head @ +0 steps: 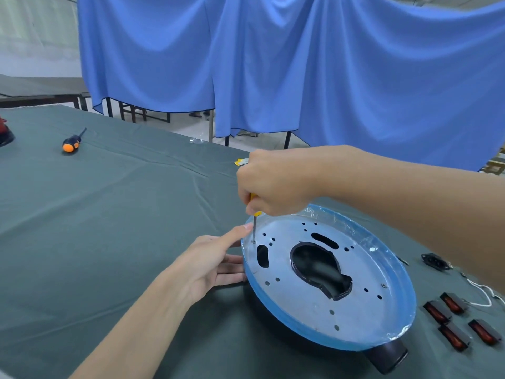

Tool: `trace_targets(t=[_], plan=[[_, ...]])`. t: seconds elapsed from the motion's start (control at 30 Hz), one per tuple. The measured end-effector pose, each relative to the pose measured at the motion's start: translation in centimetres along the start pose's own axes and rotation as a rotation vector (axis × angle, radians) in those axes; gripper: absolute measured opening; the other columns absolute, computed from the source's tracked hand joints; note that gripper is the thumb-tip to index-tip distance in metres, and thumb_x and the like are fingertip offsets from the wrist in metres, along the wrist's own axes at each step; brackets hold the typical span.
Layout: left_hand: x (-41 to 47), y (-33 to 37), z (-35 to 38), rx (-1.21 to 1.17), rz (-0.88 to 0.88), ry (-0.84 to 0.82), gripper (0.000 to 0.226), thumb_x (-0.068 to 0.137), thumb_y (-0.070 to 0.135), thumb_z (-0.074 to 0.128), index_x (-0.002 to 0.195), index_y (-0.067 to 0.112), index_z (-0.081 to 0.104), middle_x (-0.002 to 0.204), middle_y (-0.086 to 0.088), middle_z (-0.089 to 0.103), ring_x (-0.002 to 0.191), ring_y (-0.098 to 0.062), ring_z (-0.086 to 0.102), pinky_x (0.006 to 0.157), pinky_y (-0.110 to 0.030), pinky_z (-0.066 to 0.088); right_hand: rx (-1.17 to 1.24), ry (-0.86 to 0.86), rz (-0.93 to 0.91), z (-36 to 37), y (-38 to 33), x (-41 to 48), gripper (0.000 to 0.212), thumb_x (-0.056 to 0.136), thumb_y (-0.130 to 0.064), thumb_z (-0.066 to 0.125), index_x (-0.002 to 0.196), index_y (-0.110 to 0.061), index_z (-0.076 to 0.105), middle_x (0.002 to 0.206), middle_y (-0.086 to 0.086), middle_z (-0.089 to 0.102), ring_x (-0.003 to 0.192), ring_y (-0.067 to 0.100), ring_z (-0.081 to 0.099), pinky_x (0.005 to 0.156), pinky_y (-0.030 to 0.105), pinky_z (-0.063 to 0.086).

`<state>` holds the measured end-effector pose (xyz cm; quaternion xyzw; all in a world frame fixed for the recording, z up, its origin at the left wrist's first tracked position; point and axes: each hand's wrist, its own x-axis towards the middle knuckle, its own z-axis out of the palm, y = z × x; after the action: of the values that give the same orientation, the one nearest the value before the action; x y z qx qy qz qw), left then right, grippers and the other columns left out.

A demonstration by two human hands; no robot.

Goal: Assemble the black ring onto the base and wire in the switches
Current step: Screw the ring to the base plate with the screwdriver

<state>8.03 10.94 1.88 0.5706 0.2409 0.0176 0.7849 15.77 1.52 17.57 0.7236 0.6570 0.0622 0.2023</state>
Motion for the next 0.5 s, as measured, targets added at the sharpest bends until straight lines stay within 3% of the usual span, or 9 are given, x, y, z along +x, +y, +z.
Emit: trace_targets(t=[0.2, 0.3, 0.37, 0.5], plan=[[0.2, 0.1, 0.0, -0.014, -0.003, 0.015, 0.049, 0.073, 0.045, 0.078, 0.105, 0.008, 0.074, 0.093, -0.017, 0.076, 0.081, -0.029, 0.075, 0.063, -0.030, 0.059, 0.110, 0.016, 0.105, 0.4, 1.0, -0.1, 0.038, 0.091, -0.020, 0.055, 0.056, -0.008, 0.047, 0.037, 0.001, 0.028, 0.045, 0.017, 0.033, 0.046, 0.026, 0.032], [0.2, 0.1, 0.1, -0.010, 0.001, 0.022, 0.046, 0.073, 0.043, 0.078, 0.103, 0.008, 0.075, 0.093, -0.017, 0.076, 0.080, -0.029, 0.075, 0.062, -0.031, 0.059, 0.160, 0.024, 0.160, 0.5, 1.2, 0.0, 0.035, 0.089, -0.018, 0.056, 0.057, -0.005, 0.049, 0.033, 0.002, 0.027, 0.048, 0.017, 0.029, 0.050, 0.029, 0.030], [0.3, 0.1, 0.1, -0.009, 0.004, 0.024, 0.047, 0.073, 0.043, 0.078, 0.103, 0.007, 0.075, 0.093, -0.017, 0.076, 0.082, -0.030, 0.075, 0.063, -0.031, 0.060, 0.187, 0.007, 0.213, 0.5, 1.4, 0.1, 0.034, 0.089, -0.019, 0.056, 0.058, -0.006, 0.049, 0.038, -0.002, 0.026, 0.056, 0.021, 0.031, 0.051, 0.029, 0.029], [0.3, -0.1, 0.0, 0.000, 0.003, 0.024, 0.050, 0.071, 0.044, 0.079, 0.105, 0.007, 0.074, 0.095, -0.019, 0.075, 0.088, -0.032, 0.074, 0.067, -0.033, 0.061, 0.274, -0.057, 0.367, 0.6, 2.0, 0.1, 0.042, 0.090, -0.027, 0.055, 0.055, -0.010, 0.039, 0.053, 0.007, 0.039, 0.056, 0.025, 0.037, 0.050, 0.027, 0.030]])
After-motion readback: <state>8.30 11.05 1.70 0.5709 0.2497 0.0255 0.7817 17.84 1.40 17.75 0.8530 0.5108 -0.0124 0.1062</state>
